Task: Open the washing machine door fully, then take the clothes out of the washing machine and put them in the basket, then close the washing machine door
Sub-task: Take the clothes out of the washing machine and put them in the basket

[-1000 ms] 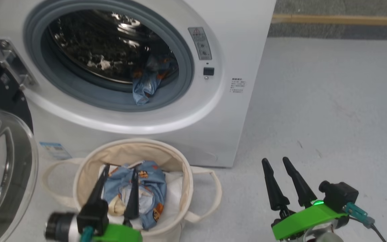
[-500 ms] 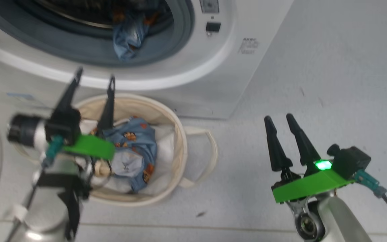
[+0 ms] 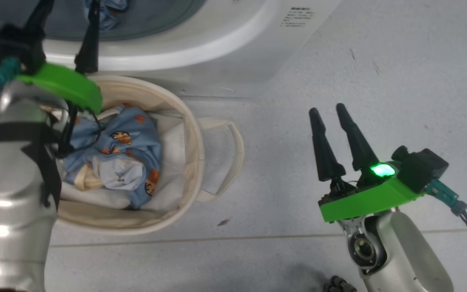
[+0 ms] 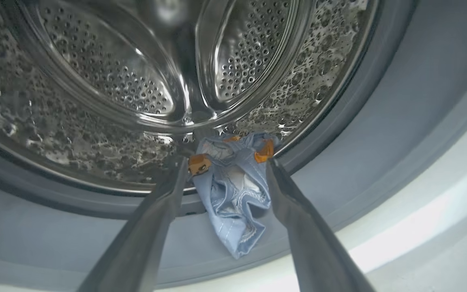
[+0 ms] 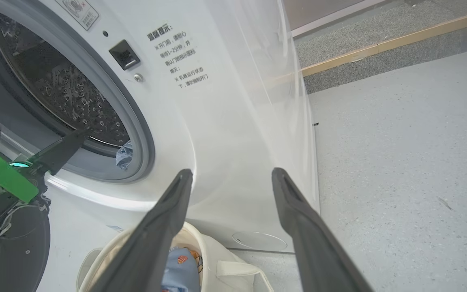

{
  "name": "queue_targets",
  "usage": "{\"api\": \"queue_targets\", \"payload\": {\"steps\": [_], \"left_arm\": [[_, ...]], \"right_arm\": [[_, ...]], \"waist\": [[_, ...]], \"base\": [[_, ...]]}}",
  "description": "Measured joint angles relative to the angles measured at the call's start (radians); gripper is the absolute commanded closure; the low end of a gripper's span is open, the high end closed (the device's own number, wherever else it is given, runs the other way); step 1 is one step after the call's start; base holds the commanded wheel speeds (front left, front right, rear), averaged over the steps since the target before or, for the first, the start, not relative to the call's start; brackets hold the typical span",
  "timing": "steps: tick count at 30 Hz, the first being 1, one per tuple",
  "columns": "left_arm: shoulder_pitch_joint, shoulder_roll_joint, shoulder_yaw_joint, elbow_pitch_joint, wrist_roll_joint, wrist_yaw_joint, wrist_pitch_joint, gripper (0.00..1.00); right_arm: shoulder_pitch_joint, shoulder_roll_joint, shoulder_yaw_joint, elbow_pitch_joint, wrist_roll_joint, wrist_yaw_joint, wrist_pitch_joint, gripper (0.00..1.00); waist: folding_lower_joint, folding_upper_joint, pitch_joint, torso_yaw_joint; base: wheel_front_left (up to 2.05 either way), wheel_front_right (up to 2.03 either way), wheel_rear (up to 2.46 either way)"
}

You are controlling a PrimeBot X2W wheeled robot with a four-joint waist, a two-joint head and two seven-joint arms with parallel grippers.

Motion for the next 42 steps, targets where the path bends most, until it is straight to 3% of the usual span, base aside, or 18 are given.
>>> {"api": "queue_targets", "payload": {"steps": [7, 18, 21, 28, 30, 36, 42], "left_arm": [[-0.124, -0.008, -0.003, 0.126, -0.133, -0.039, 0.136, 0.00], [-0.220, 0.013, -0.181, 0.248, -0.287, -0.040, 0.248, 0.00], [-0.249, 0.036, -0.205, 0.291, -0.290, -0.038, 0.241, 0.00], [-0.325, 0.079, -0.244, 0.402, -0.186, 0.066, 0.140, 0.00], [-0.332, 0.072, -0.251, 0.438, -0.184, 0.062, 0.132, 0.00], [-0.356, 0.030, -0.230, 0.517, -0.263, -0.009, 0.132, 0.00], [-0.409, 0.025, -0.248, 0.567, -0.254, -0.014, 0.115, 0.00]], "right_arm": [[-0.002, 0.000, 0.042, 0.001, 0.027, 0.000, 0.000, 0.00], [-0.018, 0.000, 0.076, -0.013, 0.017, 0.000, 0.000, 0.00], [-0.018, 0.000, 0.085, -0.018, 0.017, 0.000, 0.000, 0.00], [-0.018, 0.000, 0.099, -0.023, 0.018, 0.000, 0.000, 0.00], [-0.018, 0.000, 0.100, -0.024, 0.018, 0.000, 0.000, 0.00], [-0.018, 0.000, 0.104, -0.028, 0.018, 0.000, 0.000, 0.00], [-0.020, 0.000, 0.112, -0.040, 0.018, 0.000, 0.000, 0.00]], "waist": [[-0.0001, 0.0000, 0.039, -0.036], [-0.0001, 0.0000, 0.050, -0.074], [-0.0002, 0.0000, 0.053, -0.085], [-0.0002, 0.0000, 0.063, -0.105], [-0.0002, 0.0000, 0.065, -0.111], [-0.0002, 0.0000, 0.072, -0.121], [-0.0002, 0.0000, 0.096, -0.126]], "base": [[0.00, 0.00, 0.00], [0.00, 0.00, 0.00], [0.00, 0.00, 0.00], [0.00, 0.00, 0.00], [0.00, 0.00, 0.00], [0.00, 0.00, 0.00], [0.00, 0.00, 0.00]]}}
